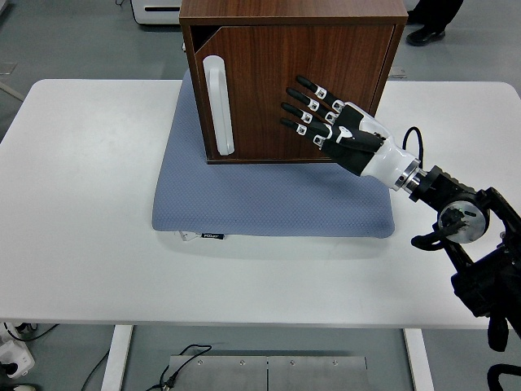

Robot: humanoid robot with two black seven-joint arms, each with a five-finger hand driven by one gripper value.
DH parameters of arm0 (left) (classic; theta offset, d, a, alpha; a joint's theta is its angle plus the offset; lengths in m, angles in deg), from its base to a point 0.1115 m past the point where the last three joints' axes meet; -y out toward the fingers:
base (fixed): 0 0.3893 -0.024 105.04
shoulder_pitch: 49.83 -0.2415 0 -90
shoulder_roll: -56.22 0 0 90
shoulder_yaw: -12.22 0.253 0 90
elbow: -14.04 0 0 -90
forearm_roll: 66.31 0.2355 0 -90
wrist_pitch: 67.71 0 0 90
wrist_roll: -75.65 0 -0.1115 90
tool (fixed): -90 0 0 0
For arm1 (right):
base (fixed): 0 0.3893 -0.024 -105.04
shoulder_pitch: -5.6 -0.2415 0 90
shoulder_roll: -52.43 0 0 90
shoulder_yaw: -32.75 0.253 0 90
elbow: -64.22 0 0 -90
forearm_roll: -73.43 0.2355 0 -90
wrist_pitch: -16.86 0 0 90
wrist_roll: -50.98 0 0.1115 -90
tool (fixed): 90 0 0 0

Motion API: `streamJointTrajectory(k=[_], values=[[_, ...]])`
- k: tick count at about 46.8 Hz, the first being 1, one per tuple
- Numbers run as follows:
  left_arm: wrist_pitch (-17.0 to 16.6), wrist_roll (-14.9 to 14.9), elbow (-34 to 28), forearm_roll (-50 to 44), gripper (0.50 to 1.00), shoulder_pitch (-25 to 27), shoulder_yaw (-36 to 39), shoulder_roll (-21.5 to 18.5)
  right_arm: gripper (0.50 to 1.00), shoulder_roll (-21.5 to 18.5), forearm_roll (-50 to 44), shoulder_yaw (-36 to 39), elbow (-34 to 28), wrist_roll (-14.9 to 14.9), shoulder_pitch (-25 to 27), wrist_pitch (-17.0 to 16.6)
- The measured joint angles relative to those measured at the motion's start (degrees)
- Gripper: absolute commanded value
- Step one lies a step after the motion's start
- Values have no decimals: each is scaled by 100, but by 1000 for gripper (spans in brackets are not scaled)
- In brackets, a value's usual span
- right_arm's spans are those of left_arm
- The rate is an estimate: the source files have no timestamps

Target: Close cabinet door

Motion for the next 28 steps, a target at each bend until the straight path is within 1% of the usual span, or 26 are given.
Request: streamJointTrajectory(k=[8, 20, 28], values=[[0, 0, 0, 0, 1000, 1, 0, 0, 1000, 318, -29, 1, 387, -1, 338, -1], [5, -2, 0, 0, 1000, 0, 0, 0, 1000, 839, -32, 86, 785, -16, 904, -1], [9, -1, 0, 0, 1000, -1, -1, 0, 1000, 1024, -32, 525, 899, -41, 1318, -1]])
